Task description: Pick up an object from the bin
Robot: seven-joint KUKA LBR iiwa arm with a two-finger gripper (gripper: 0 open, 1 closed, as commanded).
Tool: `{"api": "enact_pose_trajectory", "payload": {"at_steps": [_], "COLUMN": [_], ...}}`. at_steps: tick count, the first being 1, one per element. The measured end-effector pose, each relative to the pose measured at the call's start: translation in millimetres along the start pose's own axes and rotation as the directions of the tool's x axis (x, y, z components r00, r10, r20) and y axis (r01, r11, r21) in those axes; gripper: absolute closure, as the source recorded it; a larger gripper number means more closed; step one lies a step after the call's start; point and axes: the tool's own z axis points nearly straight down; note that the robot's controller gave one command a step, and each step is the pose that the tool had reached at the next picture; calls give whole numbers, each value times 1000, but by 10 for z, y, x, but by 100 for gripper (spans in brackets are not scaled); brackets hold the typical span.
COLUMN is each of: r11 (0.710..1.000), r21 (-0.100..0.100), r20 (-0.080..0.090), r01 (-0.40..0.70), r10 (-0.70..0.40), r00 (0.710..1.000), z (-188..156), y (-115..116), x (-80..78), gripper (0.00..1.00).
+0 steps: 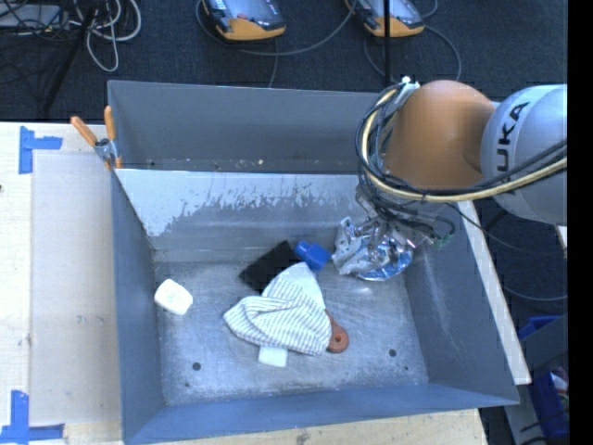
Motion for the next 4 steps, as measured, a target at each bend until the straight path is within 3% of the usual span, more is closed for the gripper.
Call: {"api": "enact_pose_trajectory", "payload": {"at_steps": [1, 2, 3, 4], "r11": [983, 991, 993, 972], "r21": [-9, -4, -2, 11], "r20": [-9, -3, -3, 7], "r01": [183, 132, 114, 234], "r10": [-183, -132, -114, -234], "r00": [983, 991, 993, 972], "z": [-219, -979, -1493, -1394], "y": [101, 33, 63, 172], "x": [-86, -24, -39, -175], "gripper": [100, 100, 100, 100]}}
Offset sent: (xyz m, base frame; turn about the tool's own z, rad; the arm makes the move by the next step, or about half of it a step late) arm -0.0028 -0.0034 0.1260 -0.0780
